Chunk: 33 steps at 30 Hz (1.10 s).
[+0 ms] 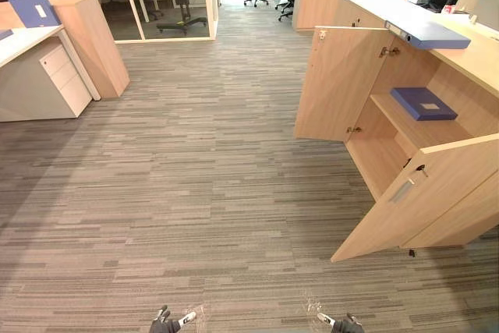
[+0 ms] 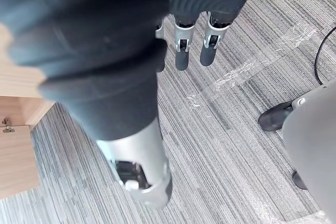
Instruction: Walk over to the cabinet, pick up the folder, carry it to the office cabinet, place the folder inside the office cabinet, then close the office cabinet door
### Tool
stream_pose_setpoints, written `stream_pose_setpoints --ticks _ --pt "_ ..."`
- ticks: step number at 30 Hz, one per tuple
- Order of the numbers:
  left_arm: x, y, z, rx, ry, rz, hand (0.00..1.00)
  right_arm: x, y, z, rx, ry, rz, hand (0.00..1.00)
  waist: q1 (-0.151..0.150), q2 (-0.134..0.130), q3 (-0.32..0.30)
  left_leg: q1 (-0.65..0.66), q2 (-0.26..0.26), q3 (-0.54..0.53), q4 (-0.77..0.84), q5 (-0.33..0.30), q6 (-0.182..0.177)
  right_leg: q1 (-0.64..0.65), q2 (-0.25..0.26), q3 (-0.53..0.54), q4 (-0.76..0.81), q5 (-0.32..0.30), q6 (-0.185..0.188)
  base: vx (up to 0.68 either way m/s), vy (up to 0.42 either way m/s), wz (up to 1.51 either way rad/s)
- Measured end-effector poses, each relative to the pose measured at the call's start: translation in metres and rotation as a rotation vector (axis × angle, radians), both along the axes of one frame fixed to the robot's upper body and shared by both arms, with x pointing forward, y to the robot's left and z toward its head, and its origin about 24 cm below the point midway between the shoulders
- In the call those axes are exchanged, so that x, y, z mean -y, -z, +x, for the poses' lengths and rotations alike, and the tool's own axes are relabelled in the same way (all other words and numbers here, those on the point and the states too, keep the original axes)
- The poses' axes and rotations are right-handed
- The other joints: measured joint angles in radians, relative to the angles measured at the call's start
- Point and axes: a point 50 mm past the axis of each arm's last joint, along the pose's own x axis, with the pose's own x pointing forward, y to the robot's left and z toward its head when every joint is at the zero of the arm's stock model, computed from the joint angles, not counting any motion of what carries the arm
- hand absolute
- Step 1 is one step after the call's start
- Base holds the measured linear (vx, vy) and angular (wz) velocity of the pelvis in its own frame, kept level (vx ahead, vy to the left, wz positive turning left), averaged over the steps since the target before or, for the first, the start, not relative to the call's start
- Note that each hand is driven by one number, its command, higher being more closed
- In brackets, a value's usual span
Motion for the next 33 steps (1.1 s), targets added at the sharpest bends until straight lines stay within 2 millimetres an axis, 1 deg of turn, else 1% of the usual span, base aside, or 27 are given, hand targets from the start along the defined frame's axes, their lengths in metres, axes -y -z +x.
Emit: stream_pose_setpoints --ticks 4,8,13,17,20,28,33 --pt "-0.001 -0.002 0.011 0.0 0.15 0.053 0.0 -0.001 0.001 0.004 -0.004 -0.04 0.013 0.0 0.001 -0.006 0.006 0.0 -0.004 -0.008 -0.015 0.011 0.005 -0.003 -0.004 -0.012 -0.002 0.0 0.0 -0.01 0.0 0.07" --pt "-0.001 -0.004 0.018 0.004 0.233 0.085 0.0 -0.001 0.0 0.013 -0.004 -0.125 -0.003 0.0 0.001 -0.008 0.021 -0.001 -0.006 -0.009 -0.015 0.012 0.007 -0.007 -0.006 -0.013 -0.002 0.0 0.0 0.0 0.0 0.0" --pt "-0.001 -0.005 0.022 0.005 0.283 0.104 0.0 -0.004 -0.001 0.02 -0.017 -0.243 -0.034 0.0 0.0 -0.01 0.023 -0.002 -0.009 -0.015 -0.015 0.011 0.008 -0.008 -0.008 -0.018 -0.002 -0.001 0.002 0.0 -0.001 0.01" --pt "0.001 -0.007 0.031 0.011 0.406 0.135 0.0 -0.007 -0.001 0.025 -0.026 -0.354 -0.054 0.0 0.0 -0.016 0.027 -0.001 -0.009 -0.019 -0.015 0.011 0.008 -0.007 -0.009 -0.02 0.0 -0.002 0.003 0.0 -0.003 0.02" --pt "0.004 -0.008 0.036 0.012 0.502 0.166 0.0 -0.007 -0.001 0.026 -0.032 -0.36 -0.044 0.0 0.0 -0.017 0.028 -0.001 -0.011 -0.019 -0.015 0.012 0.008 -0.007 -0.011 -0.02 0.001 -0.003 0.004 0.0 0.0 0.0" --pt "0.01 -0.008 0.041 0.022 0.541 0.162 0.0 -0.008 0.0 0.025 -0.054 -0.355 -0.036 0.0 -0.004 -0.018 0.028 0.002 -0.023 -0.033 -0.015 0.014 0.01 0.008 -0.023 -0.038 0.0 -0.006 0.009 0.0 0.006 0.06" --pt "0.015 -0.008 0.044 0.025 0.563 0.154 0.0 -0.009 0.0 0.028 -0.068 -0.388 -0.039 0.0 -0.005 -0.022 0.031 0.003 -0.03 -0.038 -0.015 0.015 0.012 0.01 -0.03 -0.043 0.003 -0.01 0.015 0.0 0.005 0.04"
